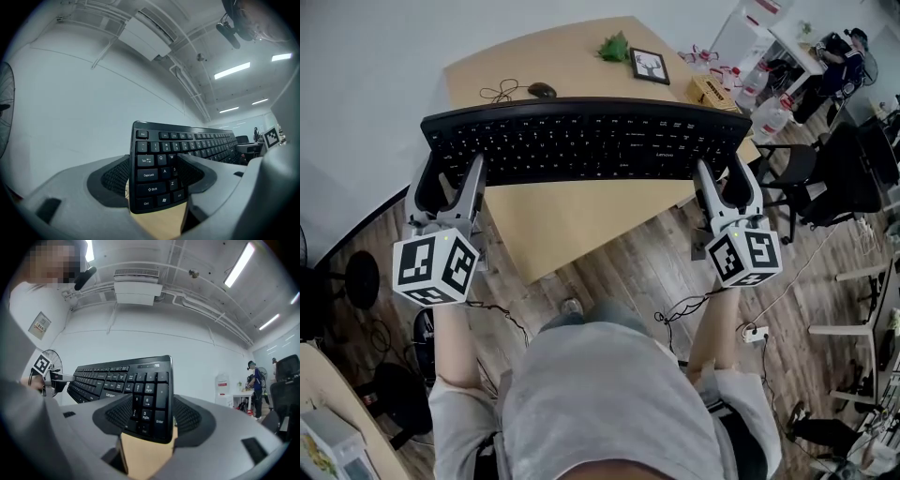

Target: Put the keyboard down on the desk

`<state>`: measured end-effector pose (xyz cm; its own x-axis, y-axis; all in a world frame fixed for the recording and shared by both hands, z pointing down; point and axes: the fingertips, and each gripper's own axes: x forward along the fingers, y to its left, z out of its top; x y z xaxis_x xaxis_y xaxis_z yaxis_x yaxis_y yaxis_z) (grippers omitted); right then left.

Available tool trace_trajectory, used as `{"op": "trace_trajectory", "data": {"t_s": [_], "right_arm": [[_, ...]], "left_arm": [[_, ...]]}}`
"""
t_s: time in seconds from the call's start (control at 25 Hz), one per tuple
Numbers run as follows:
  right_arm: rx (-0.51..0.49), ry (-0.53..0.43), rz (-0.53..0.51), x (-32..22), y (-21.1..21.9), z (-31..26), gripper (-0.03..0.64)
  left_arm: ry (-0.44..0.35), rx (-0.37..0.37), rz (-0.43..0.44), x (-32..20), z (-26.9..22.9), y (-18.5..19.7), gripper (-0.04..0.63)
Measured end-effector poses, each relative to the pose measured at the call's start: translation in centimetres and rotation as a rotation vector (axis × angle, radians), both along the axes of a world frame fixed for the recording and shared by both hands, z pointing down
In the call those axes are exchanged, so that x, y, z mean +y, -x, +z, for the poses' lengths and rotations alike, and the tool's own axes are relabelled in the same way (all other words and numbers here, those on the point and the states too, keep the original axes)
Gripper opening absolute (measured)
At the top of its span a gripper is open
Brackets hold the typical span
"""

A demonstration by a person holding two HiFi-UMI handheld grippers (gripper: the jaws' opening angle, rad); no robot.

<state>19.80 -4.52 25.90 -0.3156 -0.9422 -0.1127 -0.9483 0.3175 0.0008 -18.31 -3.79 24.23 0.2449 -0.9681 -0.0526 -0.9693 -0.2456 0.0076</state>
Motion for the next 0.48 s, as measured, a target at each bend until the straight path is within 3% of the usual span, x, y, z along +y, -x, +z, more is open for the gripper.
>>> {"op": "trace_trajectory", "data": {"t_s": [0.16,0.36,0.48], "right_arm": [[0.02,0.052,0.028,-4.8,1.8,1.0,0.252],[0.024,0.103,0.02,-6.3,1.8,1.9,0.252],[0.03,0.135,0.022,-10.1,1.9,3.5,0.252]], "left_arm": [[0.054,0.02,0.027,-5.9,1.8,1.8,0.295],[0.108,0.023,0.02,-7.1,2.7,1.8,0.295],[0.141,0.03,0.021,-11.0,4.6,2.0,0.295]]}}
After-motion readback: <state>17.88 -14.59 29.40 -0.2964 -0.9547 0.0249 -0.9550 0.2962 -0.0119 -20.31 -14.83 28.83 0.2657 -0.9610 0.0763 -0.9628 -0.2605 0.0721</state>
